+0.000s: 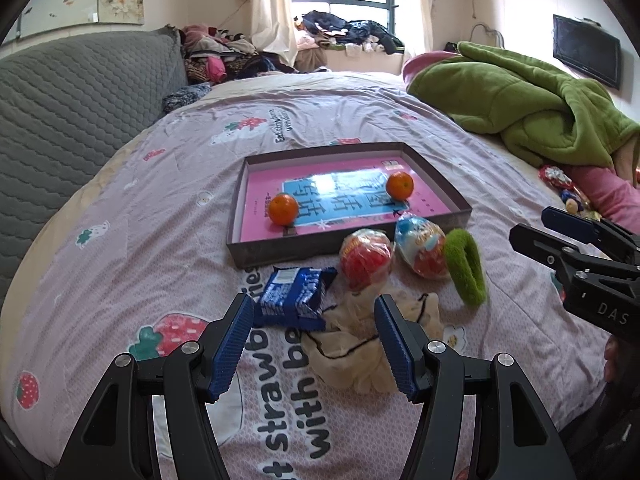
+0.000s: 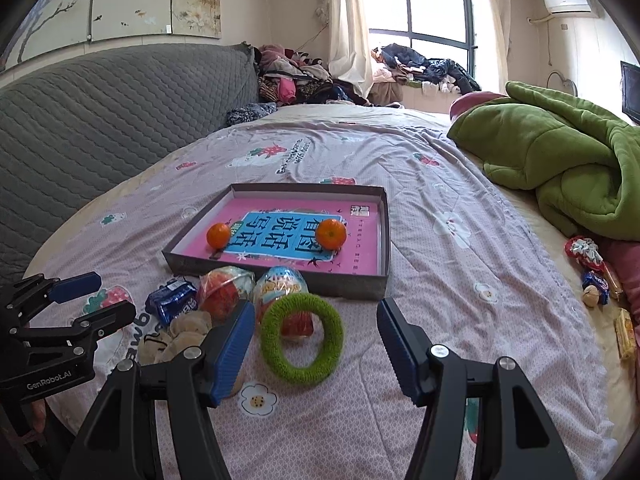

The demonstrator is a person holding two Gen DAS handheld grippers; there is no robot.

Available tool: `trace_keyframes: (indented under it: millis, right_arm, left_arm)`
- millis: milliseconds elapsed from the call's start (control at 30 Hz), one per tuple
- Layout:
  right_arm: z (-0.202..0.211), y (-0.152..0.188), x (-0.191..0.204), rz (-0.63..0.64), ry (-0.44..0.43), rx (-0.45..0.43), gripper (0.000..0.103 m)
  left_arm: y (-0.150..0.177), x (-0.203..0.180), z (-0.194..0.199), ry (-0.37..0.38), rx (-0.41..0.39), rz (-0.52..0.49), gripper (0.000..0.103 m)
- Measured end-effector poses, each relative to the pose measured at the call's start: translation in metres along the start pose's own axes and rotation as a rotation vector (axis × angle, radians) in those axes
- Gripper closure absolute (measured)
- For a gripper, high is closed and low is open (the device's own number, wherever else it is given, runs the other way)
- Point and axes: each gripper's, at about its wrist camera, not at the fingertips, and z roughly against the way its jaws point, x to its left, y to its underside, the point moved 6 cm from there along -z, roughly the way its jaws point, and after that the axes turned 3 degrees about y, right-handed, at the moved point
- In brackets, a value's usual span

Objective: Organize objects
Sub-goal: 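Raise both open grippers away from the tray toward the remaining objects, then grasp the green fuzzy ring with the right gripper while the left grasps the beige mesh sponge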

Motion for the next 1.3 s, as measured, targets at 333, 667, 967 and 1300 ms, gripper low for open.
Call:
trace_keyframes:
  millis: [333, 667, 967, 1300]
  right_arm:
    - [-0.008, 0.017, 0.005, 0.016, 0.000, 0.045, 0.040]
    - [-0.015, 0.029, 0.010, 0.027, -0.003, 0.081, 0.040]
    - [-0.021, 0.038, 0.014, 0.036, -0.008, 0.113, 0.040]
    - [-0.031, 0.049, 0.019, 0.065, -0.006, 0.159, 0.040]
  left_arm:
    - [0.017, -0.006, -0.002, 0.046, 0.031, -0.006, 0.038]
    - [0.029, -0.015, -0.004, 0.080, 0.052, -0.028, 0.039]
    - [0.034, -0.021, -0.006, 0.102, 0.071, -0.040, 0.039]
    - [0.045, -0.028, -0.014, 0.110, 0.115, -0.061, 0.039]
